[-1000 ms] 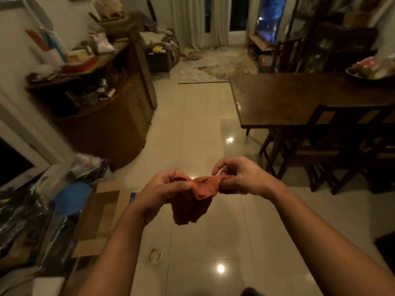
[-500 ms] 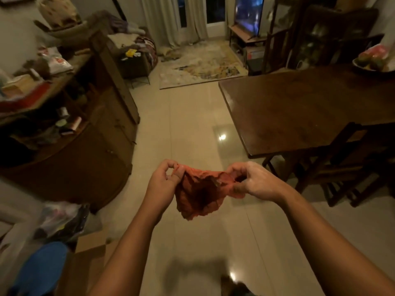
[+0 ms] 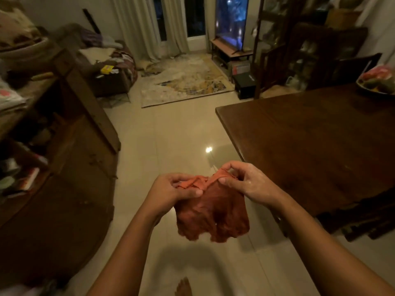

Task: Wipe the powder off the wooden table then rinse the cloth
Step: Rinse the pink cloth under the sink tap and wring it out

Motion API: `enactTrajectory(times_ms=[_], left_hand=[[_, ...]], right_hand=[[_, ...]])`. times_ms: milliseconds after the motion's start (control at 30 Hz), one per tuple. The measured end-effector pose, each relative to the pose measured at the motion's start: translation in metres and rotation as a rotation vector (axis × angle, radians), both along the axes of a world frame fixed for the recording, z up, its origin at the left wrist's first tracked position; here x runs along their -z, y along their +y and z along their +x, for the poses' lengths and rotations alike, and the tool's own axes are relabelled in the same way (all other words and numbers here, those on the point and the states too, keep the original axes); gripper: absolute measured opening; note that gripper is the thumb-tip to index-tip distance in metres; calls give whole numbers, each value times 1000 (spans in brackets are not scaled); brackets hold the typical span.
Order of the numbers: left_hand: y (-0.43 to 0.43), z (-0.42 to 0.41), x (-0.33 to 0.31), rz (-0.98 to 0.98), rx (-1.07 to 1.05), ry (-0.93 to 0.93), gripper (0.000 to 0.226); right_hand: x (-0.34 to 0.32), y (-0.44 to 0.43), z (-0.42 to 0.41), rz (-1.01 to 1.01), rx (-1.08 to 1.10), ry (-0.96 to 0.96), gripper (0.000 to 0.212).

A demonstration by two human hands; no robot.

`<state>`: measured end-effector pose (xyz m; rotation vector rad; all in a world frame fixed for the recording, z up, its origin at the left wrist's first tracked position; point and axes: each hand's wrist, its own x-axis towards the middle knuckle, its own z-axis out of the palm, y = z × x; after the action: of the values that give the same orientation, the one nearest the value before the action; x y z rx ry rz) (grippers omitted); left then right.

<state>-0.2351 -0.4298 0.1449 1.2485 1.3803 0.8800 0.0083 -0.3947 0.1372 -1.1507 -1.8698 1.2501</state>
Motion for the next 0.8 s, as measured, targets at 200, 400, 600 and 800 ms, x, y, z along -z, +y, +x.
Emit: enactTrajectory(times_ms=[200, 400, 600, 800], left_hand=[[151, -30, 7, 88, 65, -62, 5], [282, -19, 11, 69, 133, 6, 17], [409, 13, 40, 80, 203, 117, 20], [536, 24, 46, 8, 252, 149, 27]], right_hand=[[5, 98, -32, -17, 175, -107, 26], [53, 172, -21, -155, 314, -313, 41], [103, 268, 0, -321, 374, -303, 17], [118, 349, 11, -445, 418, -115, 13]])
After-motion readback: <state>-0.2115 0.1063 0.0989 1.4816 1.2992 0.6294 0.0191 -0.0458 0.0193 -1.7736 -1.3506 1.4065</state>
